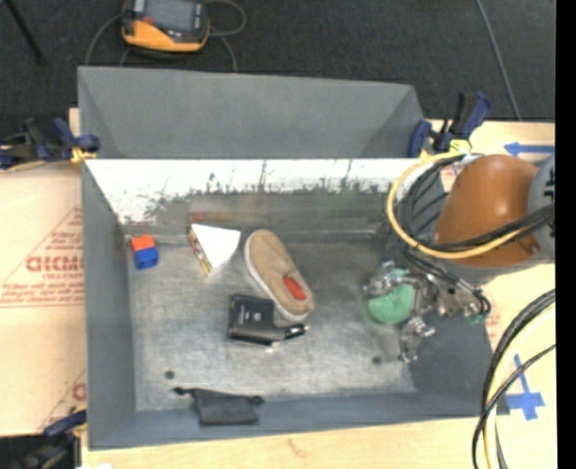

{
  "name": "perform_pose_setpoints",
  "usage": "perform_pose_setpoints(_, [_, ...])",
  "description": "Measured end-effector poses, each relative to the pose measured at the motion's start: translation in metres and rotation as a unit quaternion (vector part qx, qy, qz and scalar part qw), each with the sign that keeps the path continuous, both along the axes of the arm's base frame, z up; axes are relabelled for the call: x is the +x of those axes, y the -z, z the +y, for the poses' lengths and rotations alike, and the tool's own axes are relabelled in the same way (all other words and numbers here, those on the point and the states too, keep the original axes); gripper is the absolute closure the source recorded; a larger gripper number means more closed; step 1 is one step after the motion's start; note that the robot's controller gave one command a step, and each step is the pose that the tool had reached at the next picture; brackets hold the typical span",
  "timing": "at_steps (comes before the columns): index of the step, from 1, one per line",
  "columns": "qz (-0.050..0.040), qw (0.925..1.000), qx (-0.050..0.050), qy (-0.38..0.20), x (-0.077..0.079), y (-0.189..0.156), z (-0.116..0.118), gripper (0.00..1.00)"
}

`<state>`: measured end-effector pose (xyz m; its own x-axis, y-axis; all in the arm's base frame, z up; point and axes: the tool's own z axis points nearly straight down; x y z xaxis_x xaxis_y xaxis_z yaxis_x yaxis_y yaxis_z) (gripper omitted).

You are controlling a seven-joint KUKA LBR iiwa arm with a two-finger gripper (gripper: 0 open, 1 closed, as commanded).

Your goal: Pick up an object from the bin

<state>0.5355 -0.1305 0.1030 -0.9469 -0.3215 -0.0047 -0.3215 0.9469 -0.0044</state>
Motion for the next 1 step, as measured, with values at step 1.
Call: perform_pose_setpoints(1, [0.0021, 0.9986, 0.001, -0.052, 0.0349, 0.0068, -0.0166, 0.0])
